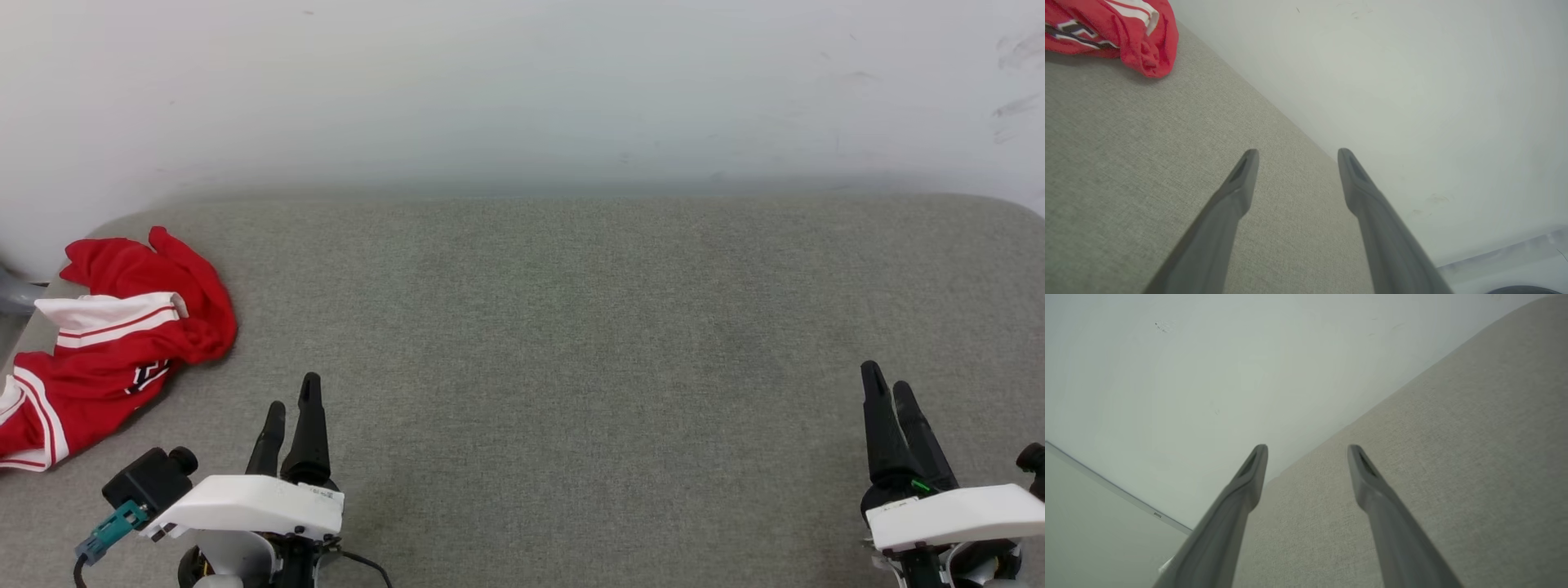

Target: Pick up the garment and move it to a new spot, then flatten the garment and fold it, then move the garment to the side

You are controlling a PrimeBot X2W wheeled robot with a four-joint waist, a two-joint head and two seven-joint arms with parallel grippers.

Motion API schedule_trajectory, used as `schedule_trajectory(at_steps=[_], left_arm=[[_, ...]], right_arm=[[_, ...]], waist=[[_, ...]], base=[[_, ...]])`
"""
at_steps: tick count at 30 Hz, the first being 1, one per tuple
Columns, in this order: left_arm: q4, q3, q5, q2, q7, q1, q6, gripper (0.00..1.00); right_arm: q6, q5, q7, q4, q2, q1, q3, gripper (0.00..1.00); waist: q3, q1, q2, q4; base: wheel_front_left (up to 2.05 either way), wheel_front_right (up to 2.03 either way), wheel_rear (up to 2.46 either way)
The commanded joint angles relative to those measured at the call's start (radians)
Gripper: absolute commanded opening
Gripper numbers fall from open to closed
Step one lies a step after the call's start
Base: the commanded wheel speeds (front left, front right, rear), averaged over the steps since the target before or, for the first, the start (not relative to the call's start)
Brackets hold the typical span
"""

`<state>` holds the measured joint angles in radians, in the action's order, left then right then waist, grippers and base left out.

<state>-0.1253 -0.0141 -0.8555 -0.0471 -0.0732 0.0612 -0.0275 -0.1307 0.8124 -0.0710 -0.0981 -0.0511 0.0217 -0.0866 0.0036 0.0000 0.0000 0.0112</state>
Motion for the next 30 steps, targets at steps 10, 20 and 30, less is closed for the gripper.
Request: schedule_trajectory(at_steps=[10, 20, 30], left_arm=[[0.032, 0.036, 0.215, -0.003, -0.043, -0.006, -0.033, 1.00], [0.040, 0.070, 0.348, -0.012, -0.072, -0.012, -0.059, 1.00], [0.046, 0.097, 0.453, -0.021, -0.097, -0.024, -0.086, 1.00]], right_arm=[[0.000, -0.198, -0.045, 0.027, 0.000, -0.016, 0.005, 1.00], [0.000, -0.324, -0.073, 0.036, 0.001, -0.031, 0.008, 1.00], [0.000, -0.435, -0.100, 0.051, 0.001, -0.043, 0.008, 1.00]], waist=[[-0.006, 0.0000, 0.0000, 0.007], [-0.009, 0.0000, 0.0000, 0.013], [-0.010, 0.0000, 0.0000, 0.015]], base=[[0.00, 0.00, 0.00], [0.00, 0.00, 0.00], [0.00, 0.00, 0.00]])
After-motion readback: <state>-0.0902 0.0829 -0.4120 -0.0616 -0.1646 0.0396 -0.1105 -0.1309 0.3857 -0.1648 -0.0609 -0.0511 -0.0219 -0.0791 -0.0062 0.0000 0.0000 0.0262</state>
